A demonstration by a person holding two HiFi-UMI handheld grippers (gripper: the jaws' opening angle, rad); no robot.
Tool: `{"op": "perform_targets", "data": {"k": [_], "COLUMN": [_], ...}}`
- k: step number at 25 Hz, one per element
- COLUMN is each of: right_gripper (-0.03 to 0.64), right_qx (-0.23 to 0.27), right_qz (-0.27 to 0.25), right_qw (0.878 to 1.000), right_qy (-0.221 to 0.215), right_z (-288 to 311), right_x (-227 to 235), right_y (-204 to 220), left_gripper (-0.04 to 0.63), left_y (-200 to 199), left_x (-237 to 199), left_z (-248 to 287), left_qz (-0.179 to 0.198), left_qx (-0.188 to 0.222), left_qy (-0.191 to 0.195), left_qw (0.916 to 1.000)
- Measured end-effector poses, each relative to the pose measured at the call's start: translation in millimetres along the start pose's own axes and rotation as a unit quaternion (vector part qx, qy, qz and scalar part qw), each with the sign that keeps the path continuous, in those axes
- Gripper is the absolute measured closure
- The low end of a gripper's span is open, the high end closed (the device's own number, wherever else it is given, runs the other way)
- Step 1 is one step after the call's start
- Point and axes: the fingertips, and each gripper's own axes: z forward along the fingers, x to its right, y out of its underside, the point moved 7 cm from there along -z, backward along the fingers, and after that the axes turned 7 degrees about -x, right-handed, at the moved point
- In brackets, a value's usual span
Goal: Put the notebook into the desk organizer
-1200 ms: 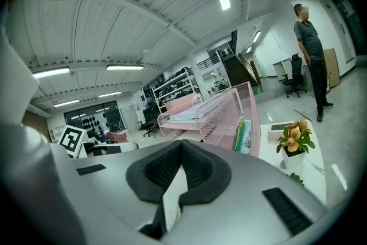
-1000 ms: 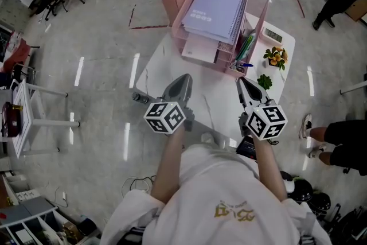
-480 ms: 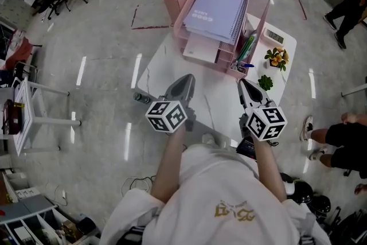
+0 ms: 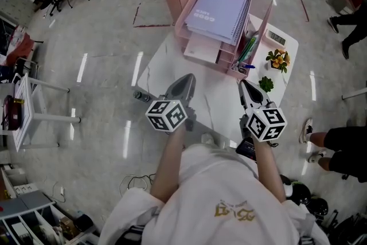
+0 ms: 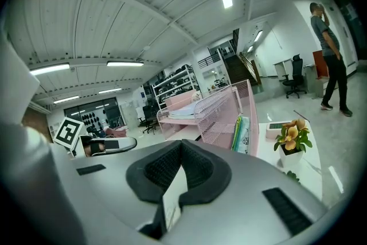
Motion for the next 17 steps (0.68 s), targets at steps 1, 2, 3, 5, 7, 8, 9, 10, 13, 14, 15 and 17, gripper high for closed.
{"op": "perform_targets", "data": {"k": [1,2,3,5,7,8,9,10,13,14,15,17], "right_gripper": [0.607,0.607,0.607,0.607,0.607,0.607,0.607,0.606,0.607,0.607,0.607,0.607], "right_qx": [0.0,-0.001,-0.001,0.0,0.002,0.002,0.001,0.001,0.001,0.001,0.001,0.0], "right_qz": [0.0,0.0,0.001,0.003,0.005,0.006,0.007,0.007,0.008,0.009,0.009,0.01], "right_qw": [1.0,1.0,1.0,1.0,1.0,1.0,1.0,1.0,1.0,1.0,1.0,1.0], "right_qy": [-0.001,-0.001,-0.002,-0.002,-0.003,-0.002,-0.002,-0.002,-0.002,-0.002,-0.002,-0.001], "right_z": [-0.1,-0.4,-0.8,-1.0,-0.5,-0.3,-0.4,-0.3,1.0,1.6,2.1,2.9], "right_x": [0.1,0.3,0.5,1.1,2.0,2.7,3.4,4.0,5.5,5.9,6.2,7.1], "right_y": [0.4,1.0,1.5,1.8,1.6,1.6,1.8,2.0,2.4,2.8,3.3,4.6], "left_gripper": [0.577,0.577,0.577,0.577,0.577,0.577,0.577,0.577,0.577,0.577,0.577,0.577], "left_y": [0.1,0.4,0.6,0.8,0.5,0.5,0.7,1.0,1.4,1.7,2.2,3.4], "left_x": [-0.3,-0.3,-0.3,-1.0,-3.0,-3.6,-3.9,-3.9,-4.7,-5.4,-6.1,-7.8], "left_z": [0.3,0.5,0.6,1.3,2.8,3.6,4.1,4.4,5.8,6.3,6.7,7.4], "left_qz": [-0.001,-0.001,-0.001,-0.001,-0.005,-0.008,-0.01,-0.011,-0.014,-0.014,-0.015,-0.017], "left_qx": [0.0,0.0,-0.001,-0.001,-0.002,-0.003,-0.004,-0.004,-0.005,-0.005,-0.005,-0.006], "left_qy": [-0.001,-0.001,-0.001,-0.001,-0.001,-0.001,-0.001,-0.002,-0.001,0.0,0.0,-0.001], "left_qw": [1.0,1.0,1.0,1.0,1.0,1.0,0.9999,0.9999,0.9999,0.9999,0.9999,0.9998]}}
